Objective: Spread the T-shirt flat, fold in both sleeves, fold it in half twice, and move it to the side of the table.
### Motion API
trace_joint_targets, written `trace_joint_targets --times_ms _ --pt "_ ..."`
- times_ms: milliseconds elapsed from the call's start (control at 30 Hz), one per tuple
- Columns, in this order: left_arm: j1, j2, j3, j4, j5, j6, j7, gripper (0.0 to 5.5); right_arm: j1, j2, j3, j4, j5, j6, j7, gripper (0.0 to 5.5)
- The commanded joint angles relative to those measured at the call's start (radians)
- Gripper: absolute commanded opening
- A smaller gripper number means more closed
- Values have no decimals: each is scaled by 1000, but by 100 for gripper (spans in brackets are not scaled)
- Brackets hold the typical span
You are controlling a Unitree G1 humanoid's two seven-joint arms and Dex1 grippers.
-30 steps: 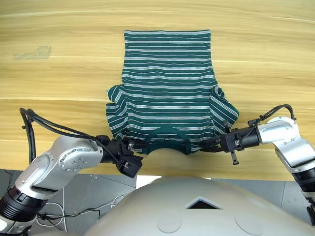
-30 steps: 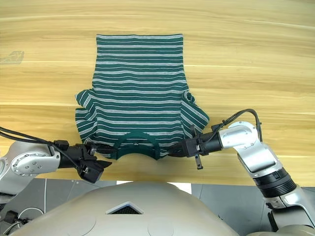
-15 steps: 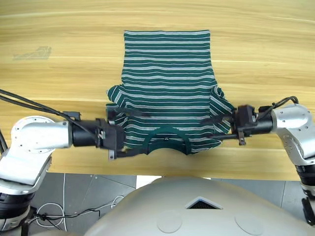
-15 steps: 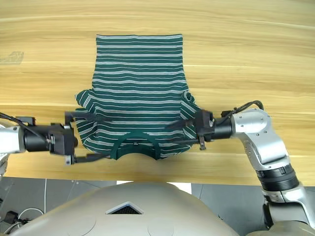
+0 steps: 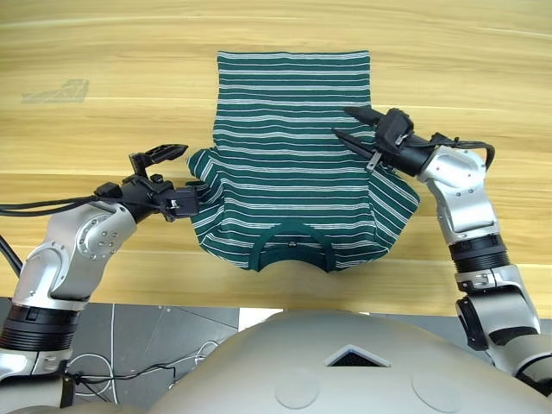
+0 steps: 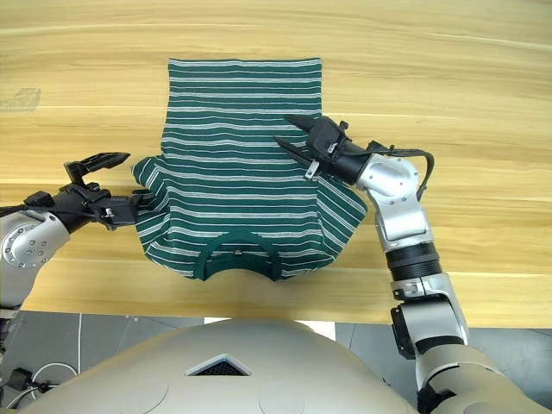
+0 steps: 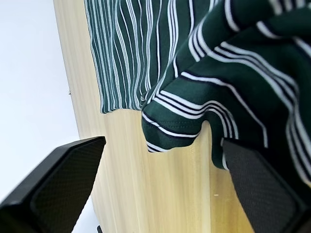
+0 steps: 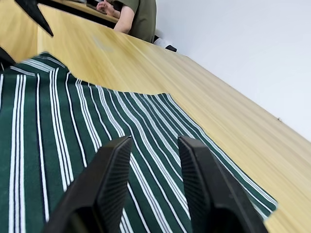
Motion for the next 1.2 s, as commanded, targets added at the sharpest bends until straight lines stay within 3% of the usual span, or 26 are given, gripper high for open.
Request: trace_joint_targets --times_ms 33,267,600,767,1000,1200 --pt "-12 0 -5 26 15 -7 5 443 -33 8 27 74 -78 -69 -34 176" --pt "-5 -32 -29 56 15 -20 25 443 -150 -5 147 430 -347 -130 -169 176" --pt "39 -24 -45 111 19 -54 47 443 -308 -41 161 708 -475 -163 -384 176" --pt "46 -33 -61 130 30 -59 67 443 -262 -50 164 668 -465 -183 -372 176" --pt "41 -37 -66 131 35 -56 86 443 -68 -111 161 326 -412 -150 -253 176" --pt "29 -26 -48 101 25 -41 73 443 -20 -139 126 176 -415 -94 -257 176"
